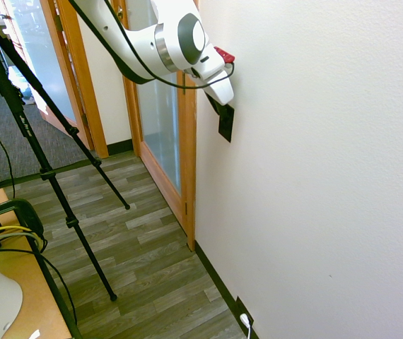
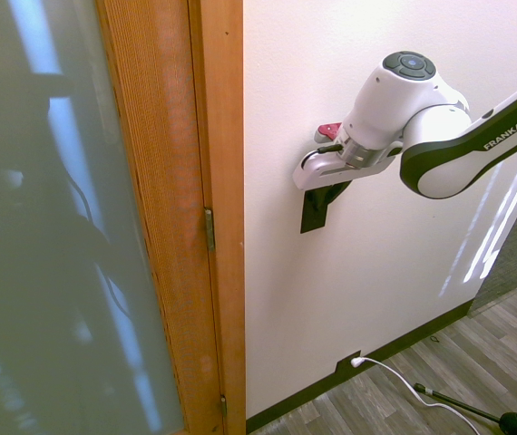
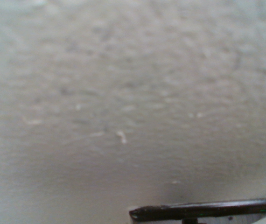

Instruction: Turn off the light

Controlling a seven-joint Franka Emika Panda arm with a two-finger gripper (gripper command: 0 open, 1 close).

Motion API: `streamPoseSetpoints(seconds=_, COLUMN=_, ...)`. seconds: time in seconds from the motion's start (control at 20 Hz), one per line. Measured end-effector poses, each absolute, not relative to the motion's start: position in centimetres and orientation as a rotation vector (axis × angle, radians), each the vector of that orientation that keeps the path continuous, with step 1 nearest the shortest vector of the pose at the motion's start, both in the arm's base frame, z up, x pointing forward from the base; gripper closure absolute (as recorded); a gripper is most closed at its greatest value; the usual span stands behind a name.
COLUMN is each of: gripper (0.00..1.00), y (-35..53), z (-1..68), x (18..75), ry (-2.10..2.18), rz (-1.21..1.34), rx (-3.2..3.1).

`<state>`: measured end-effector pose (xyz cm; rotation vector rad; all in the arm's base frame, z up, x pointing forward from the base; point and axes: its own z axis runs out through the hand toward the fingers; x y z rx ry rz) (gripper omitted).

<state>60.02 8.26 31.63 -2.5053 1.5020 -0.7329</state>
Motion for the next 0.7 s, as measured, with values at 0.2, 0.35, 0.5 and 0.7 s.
streamPoseSetpoints(seconds=0.2, gripper=1.00, y=8.2, z=31.2, x=60.3, ry=1.501, rz=-0.732, rx=-2.507)
streamPoseSetpoints(seconds=0.35, gripper=1.00, y=8.3, z=31.2, x=60.3, ry=1.498, rz=-0.734, rx=-2.508)
streamPoseSetpoints(seconds=0.5, gripper=1.00, y=8.4, z=31.0, x=60.3, ry=1.498, rz=-0.732, rx=-2.510)
streamPoseSetpoints(seconds=0.7, gripper=1.00, y=8.4, z=29.9, x=60.2, ry=1.510, rz=-0.717, rx=-2.515)
